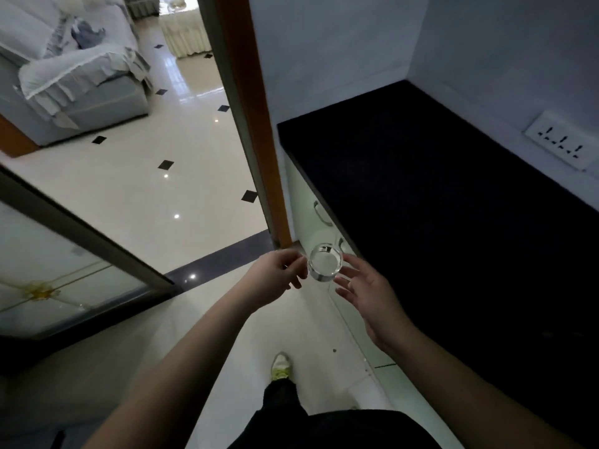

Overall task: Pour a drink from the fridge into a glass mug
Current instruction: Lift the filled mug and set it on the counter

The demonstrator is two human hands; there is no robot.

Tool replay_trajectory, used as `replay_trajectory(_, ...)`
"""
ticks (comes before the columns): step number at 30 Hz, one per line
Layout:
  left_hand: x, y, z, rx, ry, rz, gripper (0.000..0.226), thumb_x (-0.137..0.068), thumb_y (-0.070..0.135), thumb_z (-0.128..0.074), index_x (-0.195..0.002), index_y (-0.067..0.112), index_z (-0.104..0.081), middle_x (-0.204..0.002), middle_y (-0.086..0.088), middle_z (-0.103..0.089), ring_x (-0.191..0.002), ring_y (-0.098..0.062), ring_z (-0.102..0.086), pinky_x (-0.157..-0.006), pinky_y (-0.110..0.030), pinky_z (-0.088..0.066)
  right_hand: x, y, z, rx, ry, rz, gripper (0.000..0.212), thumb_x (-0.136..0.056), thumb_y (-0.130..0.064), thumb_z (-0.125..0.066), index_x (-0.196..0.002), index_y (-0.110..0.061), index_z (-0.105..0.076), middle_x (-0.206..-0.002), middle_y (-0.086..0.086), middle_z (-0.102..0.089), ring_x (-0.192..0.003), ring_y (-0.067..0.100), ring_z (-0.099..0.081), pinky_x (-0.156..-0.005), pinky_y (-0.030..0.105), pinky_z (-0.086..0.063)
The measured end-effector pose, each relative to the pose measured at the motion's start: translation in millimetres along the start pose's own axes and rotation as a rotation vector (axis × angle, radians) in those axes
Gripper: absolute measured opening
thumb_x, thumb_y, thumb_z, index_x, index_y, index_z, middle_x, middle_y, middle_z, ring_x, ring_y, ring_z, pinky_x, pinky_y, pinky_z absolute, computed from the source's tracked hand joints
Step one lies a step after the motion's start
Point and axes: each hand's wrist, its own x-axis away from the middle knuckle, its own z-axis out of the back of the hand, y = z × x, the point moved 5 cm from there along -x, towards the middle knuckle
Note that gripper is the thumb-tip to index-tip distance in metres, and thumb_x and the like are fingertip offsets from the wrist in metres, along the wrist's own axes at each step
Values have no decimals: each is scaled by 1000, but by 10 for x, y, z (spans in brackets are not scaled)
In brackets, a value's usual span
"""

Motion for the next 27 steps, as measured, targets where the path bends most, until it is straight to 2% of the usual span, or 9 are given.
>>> replay_trajectory(4,-597,56,91,-50,-100,-86,24,-102,34,-49,-87,26,-65,-81,9,-70,-70,1,-66,-62,-18,-49,-350,-129,-1,-73,119,21,40,-100,-11,-46,-107,-45,-64,-116,-10,-68,-106,5,-65,-81,23,-54)
replay_trajectory(7,-1010,165,165,-120,-170,-159,25,-102,35,-47,-87,27,-65,-80,9,-69,-69,2,-64,-64,-21,-51,-567,-251,-7,-127,215,65,48,-99,-9,-42,-101,-47,-70,-112,-13,-71,-104,4,-66,-84,25,-52)
replay_trajectory(10,-1350,299,200,-151,-230,-223,26,-101,34,-47,-82,28,-64,-76,11,-67,-67,5,-63,-61,-19,-46,-731,-351,29,-195,326,77,54,-96,-1,-38,-104,-43,-71,-116,-5,-70,-106,9,-66,-89,28,-52)
replay_trajectory(14,-1740,499,130,-145,-324,-252,26,-102,30,-45,-86,24,-65,-81,10,-70,-68,2,-65,-63,-20,-48,-860,-466,145,-256,433,93,53,-97,-1,-37,-105,-42,-71,-116,-5,-70,-106,8,-67,-83,22,-54)
replay_trajectory(18,-2033,726,-57,-71,-388,-300,25,-103,21,-47,-85,20,-64,-78,5,-70,-65,-7,-67,-57,-15,-47,-945,-497,374,-278,510,76,47,-98,-1,-36,-121,-29,-65,-121,-4,-68,-110,8,-64,-97,31,-51)
replay_trajectory(21,-2234,862,-288,-80,-439,-316,23,-103,21,-45,-86,21,-62,-81,6,-71,-67,-13,-70,-58,-23,-48,-1011,-507,602,-309,556,70,45,-97,0,-36,-120,-28,-64,-119,-2,-69,-111,10,-64,-97,30,-50)
replay_trajectory(27,-2502,1142,-761,-101,-535,-322,23,-102,22,-46,-86,27,-62,-82,7,-72,-71,-9,-71,-66,-25,-46,-1091,-449,1063,-355,619,62,40,-100,-4,-39,-121,-28,-63,-119,-4,-69,-114,10,-62,-99,32,-49)
